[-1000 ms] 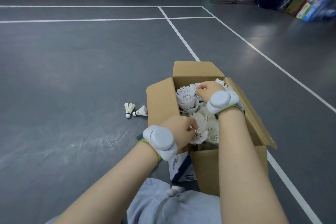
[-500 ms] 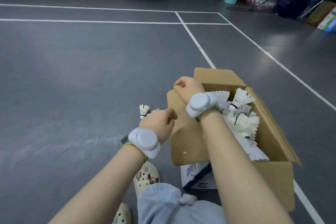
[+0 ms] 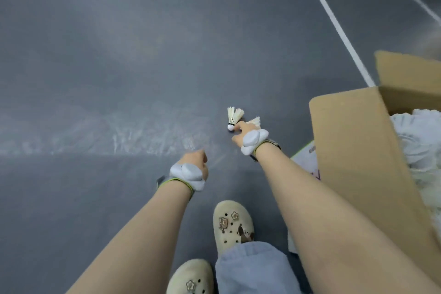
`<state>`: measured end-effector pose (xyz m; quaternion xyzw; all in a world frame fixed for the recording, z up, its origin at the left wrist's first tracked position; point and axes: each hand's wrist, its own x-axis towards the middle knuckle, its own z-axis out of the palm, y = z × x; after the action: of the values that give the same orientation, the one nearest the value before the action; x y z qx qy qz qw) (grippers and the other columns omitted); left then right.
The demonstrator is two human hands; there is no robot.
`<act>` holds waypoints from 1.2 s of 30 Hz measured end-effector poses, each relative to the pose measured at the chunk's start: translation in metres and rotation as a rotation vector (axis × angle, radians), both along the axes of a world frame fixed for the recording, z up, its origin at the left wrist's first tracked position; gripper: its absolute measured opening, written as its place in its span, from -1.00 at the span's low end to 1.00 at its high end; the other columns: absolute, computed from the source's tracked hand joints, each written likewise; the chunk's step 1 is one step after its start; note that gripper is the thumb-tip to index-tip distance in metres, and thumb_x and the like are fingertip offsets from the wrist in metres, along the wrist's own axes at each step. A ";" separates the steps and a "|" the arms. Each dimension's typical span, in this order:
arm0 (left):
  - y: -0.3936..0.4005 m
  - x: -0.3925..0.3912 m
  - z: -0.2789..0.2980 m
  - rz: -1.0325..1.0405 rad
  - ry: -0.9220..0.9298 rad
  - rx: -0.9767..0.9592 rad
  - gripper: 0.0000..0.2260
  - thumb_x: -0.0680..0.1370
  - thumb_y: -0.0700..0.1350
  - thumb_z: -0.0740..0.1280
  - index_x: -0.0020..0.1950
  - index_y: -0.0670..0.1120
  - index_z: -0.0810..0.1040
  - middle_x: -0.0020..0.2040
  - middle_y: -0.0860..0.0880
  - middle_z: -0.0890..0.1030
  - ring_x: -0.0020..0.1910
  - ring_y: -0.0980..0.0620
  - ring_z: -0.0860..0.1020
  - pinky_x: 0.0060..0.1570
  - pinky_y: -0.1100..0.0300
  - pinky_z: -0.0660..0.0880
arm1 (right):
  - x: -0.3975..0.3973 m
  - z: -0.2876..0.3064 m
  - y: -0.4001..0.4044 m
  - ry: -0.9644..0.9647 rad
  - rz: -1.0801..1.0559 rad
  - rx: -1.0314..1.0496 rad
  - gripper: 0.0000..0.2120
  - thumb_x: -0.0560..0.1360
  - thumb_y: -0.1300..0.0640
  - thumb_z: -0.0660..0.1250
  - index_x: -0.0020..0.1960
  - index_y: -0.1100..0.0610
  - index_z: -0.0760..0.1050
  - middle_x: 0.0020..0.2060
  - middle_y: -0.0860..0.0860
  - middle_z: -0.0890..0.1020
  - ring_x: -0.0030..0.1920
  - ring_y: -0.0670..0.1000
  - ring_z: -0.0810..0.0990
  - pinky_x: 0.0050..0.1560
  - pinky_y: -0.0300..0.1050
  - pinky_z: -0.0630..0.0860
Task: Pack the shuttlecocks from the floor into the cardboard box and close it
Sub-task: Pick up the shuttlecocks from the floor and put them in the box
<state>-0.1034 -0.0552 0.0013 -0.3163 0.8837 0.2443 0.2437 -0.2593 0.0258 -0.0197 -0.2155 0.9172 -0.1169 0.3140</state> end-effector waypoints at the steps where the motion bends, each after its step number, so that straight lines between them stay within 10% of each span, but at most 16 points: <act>1: -0.006 -0.006 -0.014 0.007 -0.004 0.008 -0.66 0.58 -0.19 0.07 0.33 -0.01 0.35 0.30 -0.02 0.49 0.20 -0.05 0.51 -0.10 0.23 0.31 | -0.007 -0.018 -0.003 0.048 0.034 0.038 -0.59 0.53 0.13 0.22 0.37 0.04 0.37 0.36 0.10 0.38 0.38 0.13 0.33 0.26 -0.11 0.33; 14: -0.036 -0.074 -0.142 -0.066 -0.070 0.083 -0.56 0.49 -0.23 0.15 0.36 -0.01 0.26 0.19 0.01 0.55 0.12 -0.04 0.53 -0.15 0.22 0.31 | -0.081 -0.155 -0.046 0.126 0.231 0.216 -0.60 0.45 0.13 0.23 0.27 -0.08 0.40 0.39 0.11 0.16 0.50 0.27 -0.12 0.27 0.24 0.23; 22: -0.046 -0.091 -0.154 -0.045 0.009 0.123 -0.61 0.52 -0.24 0.12 0.34 -0.05 0.27 0.17 -0.10 0.57 0.12 -0.14 0.54 -0.04 0.15 0.38 | -0.096 -0.158 -0.064 0.181 0.193 0.090 -0.55 0.40 0.22 0.20 0.26 -0.07 0.42 0.27 0.11 0.31 0.25 0.22 0.28 0.22 0.07 0.40; 29: -0.052 -0.083 -0.156 -0.050 -0.037 0.080 -0.59 0.51 -0.25 0.14 0.34 -0.02 0.25 0.17 -0.06 0.56 0.12 -0.12 0.53 -0.10 0.15 0.33 | -0.095 -0.160 -0.077 0.108 0.227 0.190 -0.39 0.41 0.20 0.20 0.42 -0.10 0.20 0.32 0.15 0.23 0.28 0.25 0.25 0.30 0.16 0.33; 36: -0.054 -0.082 -0.154 -0.041 -0.023 0.098 -0.59 0.51 -0.25 0.16 0.35 -0.06 0.25 0.17 -0.14 0.56 0.12 -0.16 0.54 -0.07 0.16 0.34 | -0.085 -0.156 -0.079 0.125 0.166 0.179 -0.59 0.46 0.22 0.19 0.31 0.07 0.38 0.30 0.16 0.25 0.34 0.20 0.24 0.30 0.11 0.37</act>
<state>-0.1853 -0.1094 -0.1523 -0.2888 0.8740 0.2786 0.2739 -0.3447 -0.0533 -0.1760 -0.2686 0.9208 0.0055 0.2827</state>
